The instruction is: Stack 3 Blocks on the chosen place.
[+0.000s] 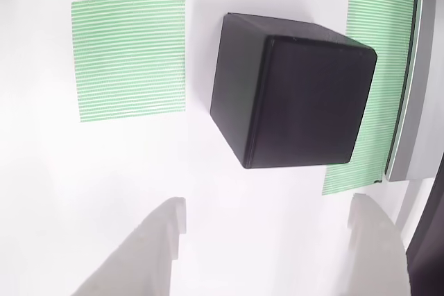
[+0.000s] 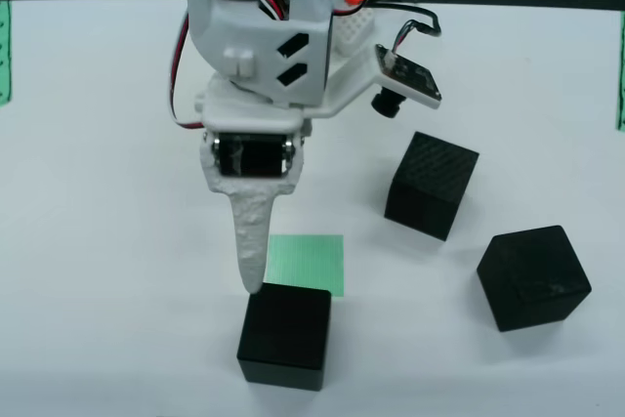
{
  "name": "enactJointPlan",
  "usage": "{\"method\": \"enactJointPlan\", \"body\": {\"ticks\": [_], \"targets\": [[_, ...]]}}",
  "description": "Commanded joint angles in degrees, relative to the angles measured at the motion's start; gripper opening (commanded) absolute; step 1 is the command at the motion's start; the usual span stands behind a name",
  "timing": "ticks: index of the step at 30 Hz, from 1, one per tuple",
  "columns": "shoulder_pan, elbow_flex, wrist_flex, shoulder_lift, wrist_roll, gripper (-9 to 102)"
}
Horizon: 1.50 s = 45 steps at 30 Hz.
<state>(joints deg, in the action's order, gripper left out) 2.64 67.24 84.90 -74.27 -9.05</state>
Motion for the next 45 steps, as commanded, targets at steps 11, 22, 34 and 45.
{"method": "enactJointPlan", "body": {"ticks": [11, 22, 34, 45], "targets": [[-1.3, -17.5, 4.2, 12.2, 0.6, 30], [-2.0, -22.5, 5.1, 17.8, 1.1, 30], [-2.5, -25.0, 5.1, 21.8, 1.3, 30], [-2.5, -26.6, 5.1, 23.5, 1.6, 30]]}}
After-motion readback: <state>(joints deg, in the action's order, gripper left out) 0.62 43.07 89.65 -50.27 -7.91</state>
